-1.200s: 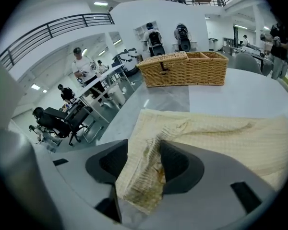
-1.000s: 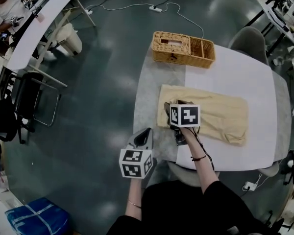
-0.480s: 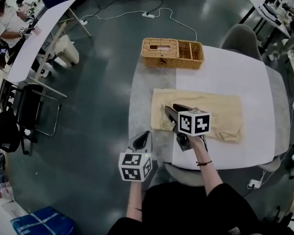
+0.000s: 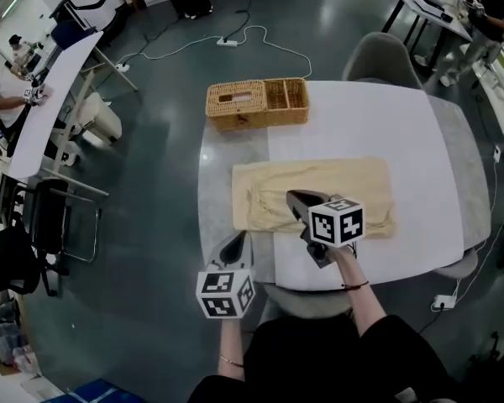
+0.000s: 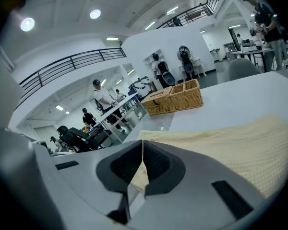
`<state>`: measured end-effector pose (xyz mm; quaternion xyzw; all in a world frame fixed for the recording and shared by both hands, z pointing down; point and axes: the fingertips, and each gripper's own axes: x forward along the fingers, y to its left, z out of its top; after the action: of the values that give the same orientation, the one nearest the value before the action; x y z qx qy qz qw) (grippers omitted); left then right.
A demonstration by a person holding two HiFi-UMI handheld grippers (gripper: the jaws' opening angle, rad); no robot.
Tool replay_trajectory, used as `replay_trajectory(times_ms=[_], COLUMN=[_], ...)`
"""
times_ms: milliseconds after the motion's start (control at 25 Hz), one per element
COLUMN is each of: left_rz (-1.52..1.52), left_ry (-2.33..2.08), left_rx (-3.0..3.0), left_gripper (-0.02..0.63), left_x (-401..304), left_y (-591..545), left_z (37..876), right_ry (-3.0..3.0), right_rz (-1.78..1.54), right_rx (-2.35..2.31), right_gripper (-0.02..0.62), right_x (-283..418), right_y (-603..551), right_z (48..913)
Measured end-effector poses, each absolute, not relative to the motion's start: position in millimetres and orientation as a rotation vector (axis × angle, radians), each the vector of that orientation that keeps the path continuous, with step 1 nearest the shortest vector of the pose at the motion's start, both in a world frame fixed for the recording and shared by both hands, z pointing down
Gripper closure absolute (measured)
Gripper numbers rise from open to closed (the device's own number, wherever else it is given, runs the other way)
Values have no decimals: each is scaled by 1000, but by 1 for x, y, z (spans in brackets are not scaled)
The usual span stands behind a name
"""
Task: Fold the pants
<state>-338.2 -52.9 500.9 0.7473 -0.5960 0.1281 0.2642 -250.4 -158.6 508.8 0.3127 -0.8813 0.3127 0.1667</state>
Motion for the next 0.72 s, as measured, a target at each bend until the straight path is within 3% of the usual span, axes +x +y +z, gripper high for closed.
replay_trajectory(times_ms=[720], left_rz=[349], left_ry=[-1547], left_rx=[2137], left_gripper=[598], left_x=[-230], left_y=[-94], left_z=[476], right_ry=[-2463], right_rz=[940], right_rx=[1098], right_gripper=[580], right_x=[-69], right_y=[-174], right_z=[498])
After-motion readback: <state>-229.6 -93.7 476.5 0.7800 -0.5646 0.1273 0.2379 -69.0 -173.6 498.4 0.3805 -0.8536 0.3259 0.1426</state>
